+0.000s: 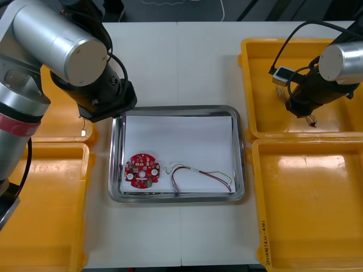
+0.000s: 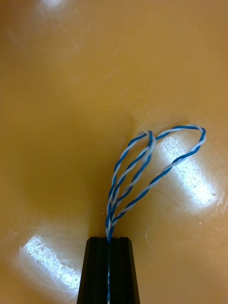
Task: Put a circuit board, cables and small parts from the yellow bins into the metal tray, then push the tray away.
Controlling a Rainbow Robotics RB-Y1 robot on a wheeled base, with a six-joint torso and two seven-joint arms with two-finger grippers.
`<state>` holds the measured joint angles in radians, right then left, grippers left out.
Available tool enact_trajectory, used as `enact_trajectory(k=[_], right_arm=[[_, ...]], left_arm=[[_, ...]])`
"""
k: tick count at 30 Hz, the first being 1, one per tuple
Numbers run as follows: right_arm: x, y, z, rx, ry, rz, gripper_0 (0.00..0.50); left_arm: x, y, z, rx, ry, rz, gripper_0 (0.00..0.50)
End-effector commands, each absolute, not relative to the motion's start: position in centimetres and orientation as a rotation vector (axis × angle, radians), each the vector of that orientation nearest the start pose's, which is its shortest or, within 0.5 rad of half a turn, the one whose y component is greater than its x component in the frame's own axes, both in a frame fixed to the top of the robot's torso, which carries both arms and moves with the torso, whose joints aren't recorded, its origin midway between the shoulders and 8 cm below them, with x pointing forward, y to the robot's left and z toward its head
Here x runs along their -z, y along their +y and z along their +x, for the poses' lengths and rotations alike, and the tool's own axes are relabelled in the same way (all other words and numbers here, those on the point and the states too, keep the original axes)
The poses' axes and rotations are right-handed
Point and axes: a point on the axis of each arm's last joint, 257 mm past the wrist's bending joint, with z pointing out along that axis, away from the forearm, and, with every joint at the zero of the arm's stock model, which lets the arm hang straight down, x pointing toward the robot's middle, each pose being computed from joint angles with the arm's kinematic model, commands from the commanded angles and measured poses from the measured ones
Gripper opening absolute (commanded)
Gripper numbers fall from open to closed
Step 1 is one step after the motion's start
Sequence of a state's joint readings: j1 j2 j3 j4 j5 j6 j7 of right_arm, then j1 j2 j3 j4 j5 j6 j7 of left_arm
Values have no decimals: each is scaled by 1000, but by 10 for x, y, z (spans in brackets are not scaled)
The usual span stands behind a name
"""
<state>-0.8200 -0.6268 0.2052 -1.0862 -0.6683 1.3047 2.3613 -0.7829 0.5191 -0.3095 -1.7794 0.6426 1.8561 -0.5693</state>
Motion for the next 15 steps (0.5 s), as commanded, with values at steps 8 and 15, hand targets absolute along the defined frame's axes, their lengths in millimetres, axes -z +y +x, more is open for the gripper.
enact_trajectory(k=[8, 15], right_arm=[[186, -336, 609, 336, 2352, -1151, 0], [163, -337, 605, 286, 2374, -1126, 0]], left_arm=[[180, 121, 510, 192, 2681, -319, 0], [193, 116, 510, 200, 2712, -314, 0]])
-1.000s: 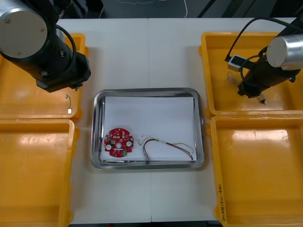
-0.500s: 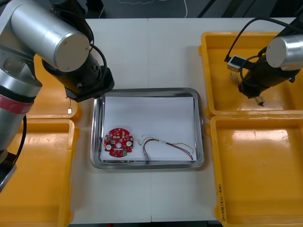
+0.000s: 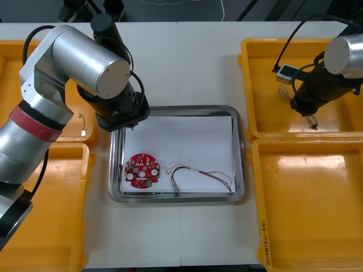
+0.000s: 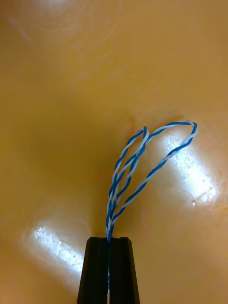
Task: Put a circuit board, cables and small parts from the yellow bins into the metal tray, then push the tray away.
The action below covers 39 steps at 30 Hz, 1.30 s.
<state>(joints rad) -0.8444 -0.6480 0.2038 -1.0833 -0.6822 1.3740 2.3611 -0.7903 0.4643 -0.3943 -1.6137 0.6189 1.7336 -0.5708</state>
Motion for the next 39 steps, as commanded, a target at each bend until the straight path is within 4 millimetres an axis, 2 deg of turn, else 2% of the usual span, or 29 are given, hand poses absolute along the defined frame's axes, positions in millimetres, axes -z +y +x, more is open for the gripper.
enact_trajectory(k=[1, 7, 12, 21, 23, 24, 25, 26, 27, 29, 30, 34, 39], right_arm=[[159, -337, 604, 276, 2377, -1120, 0], [137, -331, 599, 232, 2384, -1110, 0], [120, -324, 587, 178, 2420, -1054, 0], [90, -308, 551, 115, 2539, -889, 0], [85, -302, 543, 80, 2565, -836, 0], [84, -300, 542, 71, 2571, -822, 0], [82, -296, 538, 51, 2582, -794, 0], [80, -294, 535, 36, 2594, -763, 0], [79, -293, 534, 28, 2599, -750, 0], [76, -289, 530, 9, 2617, -693, 0], [75, -288, 528, 1, 2628, -662, 0], [73, -282, 523, -26, 2651, -588, 0], [70, -271, 517, -74, 2667, -518, 0]], left_arm=[[194, 114, 511, 202, 2714, -313, 0], [208, 115, 511, 172, 2735, -307, 0], [218, 115, 514, 146, 2733, -297, 0], [225, 114, 511, 134, 2748, -275, 0], [226, 113, 510, 137, 2754, -272, 16], [226, 111, 509, 141, 2755, -270, 31], [226, 111, 509, 144, 2757, -269, 112], [226, 111, 509, 146, 2756, -270, 231], [226, 111, 509, 146, 2756, -270, 278], [225, 111, 509, 145, 2755, -270, 475], [226, 112, 509, 144, 2756, -272, 500], [225, 112, 510, 144, 2754, -272, 500], [209, 117, 513, 140, 2724, -274, 500]])
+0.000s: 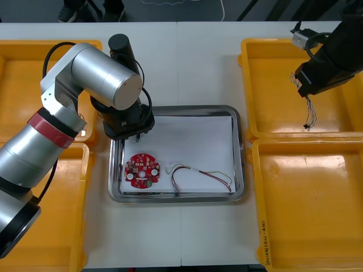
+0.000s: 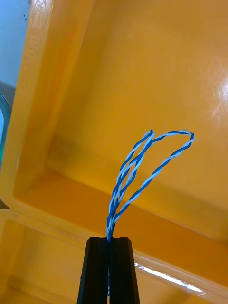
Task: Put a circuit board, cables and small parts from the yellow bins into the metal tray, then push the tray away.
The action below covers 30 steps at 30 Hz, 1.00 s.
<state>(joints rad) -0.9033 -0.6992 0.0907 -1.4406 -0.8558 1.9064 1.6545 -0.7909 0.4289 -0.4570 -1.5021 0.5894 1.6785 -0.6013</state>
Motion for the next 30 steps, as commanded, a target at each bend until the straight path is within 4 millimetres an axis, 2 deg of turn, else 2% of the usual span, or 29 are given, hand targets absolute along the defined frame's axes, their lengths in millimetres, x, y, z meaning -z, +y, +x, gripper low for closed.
enact_trajectory(k=[1, 6, 13, 16, 25, 30], right_arm=[[70, -269, 517, -78, 2667, -513, 0], [65, -248, 515, -119, 2652, -487, 0], [70, -218, 506, -115, 2658, -465, 0], [76, -205, 502, -103, 2665, -472, 0], [95, -178, 493, -25, 2665, -537, 0], [103, -156, 491, -22, 2636, -569, 0]], left_arm=[[207, 117, 513, 140, 2722, -273, 500], [184, 126, 511, 128, 2690, -263, 500], [154, 141, 501, 113, 2667, -267, 500], [138, 152, 494, 104, 2657, -276, 500], [92, 159, 496, 199, 2558, -261, 500], [77, 172, 495, 207, 2529, -270, 500]])
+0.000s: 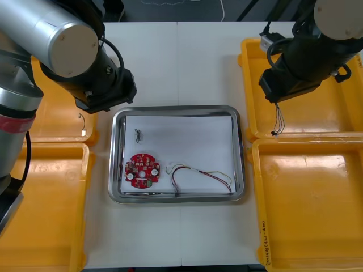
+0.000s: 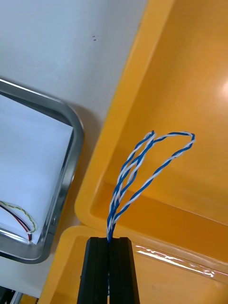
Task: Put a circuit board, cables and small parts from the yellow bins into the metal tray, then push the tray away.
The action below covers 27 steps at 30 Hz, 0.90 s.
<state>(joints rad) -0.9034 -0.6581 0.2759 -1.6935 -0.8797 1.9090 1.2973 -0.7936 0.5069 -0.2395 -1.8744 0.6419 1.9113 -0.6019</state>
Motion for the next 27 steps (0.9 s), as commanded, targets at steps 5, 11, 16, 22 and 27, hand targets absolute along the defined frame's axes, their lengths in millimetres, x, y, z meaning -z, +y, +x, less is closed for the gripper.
enact_trajectory(k=[5, 11, 16, 22, 27], right_arm=[[112, -133, 489, -7, 2600, -651, 0], [124, -104, 487, 17, 2544, -755, 0], [136, -80, 479, 48, 2493, -872, 0], [145, -58, 469, 94, 2417, -1060, 0], [151, -42, 462, 119, 2353, -1204, 0]], left_arm=[[66, 191, 495, 201, 2516, -302, 500], [54, 221, 497, 164, 2493, -349, 500], [53, 253, 497, 109, 2510, -402, 500], [57, 281, 497, 65, 2539, -465, 500], [64, 304, 496, 38, 2573, -523, 500]])
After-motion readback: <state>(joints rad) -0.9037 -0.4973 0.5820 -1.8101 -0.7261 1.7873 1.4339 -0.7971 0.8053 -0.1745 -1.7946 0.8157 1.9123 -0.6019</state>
